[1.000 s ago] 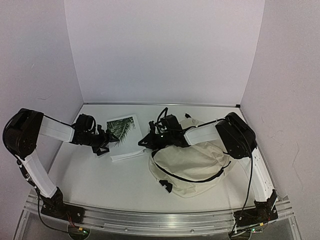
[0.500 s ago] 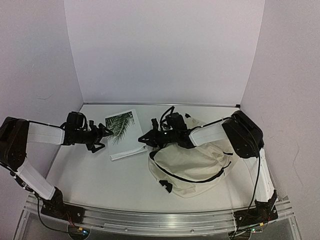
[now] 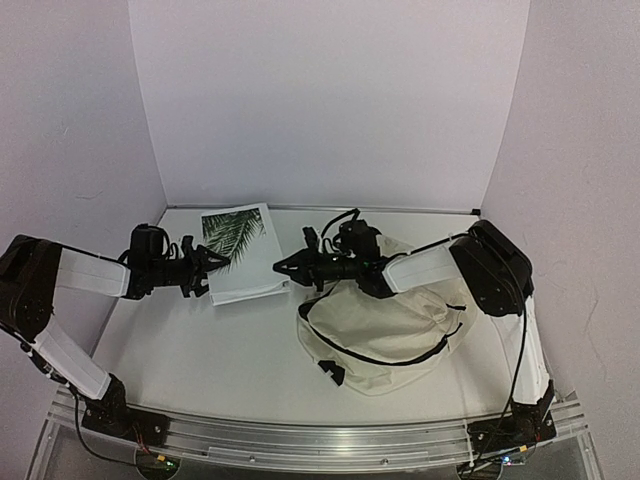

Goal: Pack the student bag
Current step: Pick up the book from the center of the board, then place the book in the student bag.

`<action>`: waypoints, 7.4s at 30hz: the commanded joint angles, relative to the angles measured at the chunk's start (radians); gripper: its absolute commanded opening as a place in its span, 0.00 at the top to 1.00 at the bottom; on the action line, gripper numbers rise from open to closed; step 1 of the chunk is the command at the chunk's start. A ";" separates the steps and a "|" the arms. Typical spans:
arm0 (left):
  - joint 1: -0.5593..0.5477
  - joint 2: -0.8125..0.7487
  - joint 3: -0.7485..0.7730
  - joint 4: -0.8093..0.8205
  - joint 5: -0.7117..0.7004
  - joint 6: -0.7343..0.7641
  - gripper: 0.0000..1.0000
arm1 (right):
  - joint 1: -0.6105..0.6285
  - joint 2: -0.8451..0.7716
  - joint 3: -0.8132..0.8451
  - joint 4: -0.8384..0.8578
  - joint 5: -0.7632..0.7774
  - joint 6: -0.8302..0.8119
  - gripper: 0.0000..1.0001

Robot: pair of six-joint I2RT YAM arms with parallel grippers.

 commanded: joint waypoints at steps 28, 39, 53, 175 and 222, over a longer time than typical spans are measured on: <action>-0.099 -0.207 0.260 -0.513 0.500 0.471 0.81 | -0.152 -0.593 -0.037 -0.835 0.221 -0.886 0.02; -0.226 -0.090 0.422 -0.795 0.654 0.697 0.81 | -0.197 -0.699 -0.012 -0.986 -0.132 -0.884 0.02; -0.337 0.030 0.589 -0.966 0.738 0.881 0.80 | -0.185 -0.629 -0.065 -1.102 -0.312 -0.888 0.04; 0.081 -0.422 -0.027 -0.074 -0.102 -0.243 0.83 | 0.433 -0.494 -0.085 -1.317 1.157 -1.046 0.07; -0.054 -0.470 0.007 -0.226 0.222 0.082 0.83 | 0.104 -0.526 0.356 -0.865 1.171 -0.636 1.00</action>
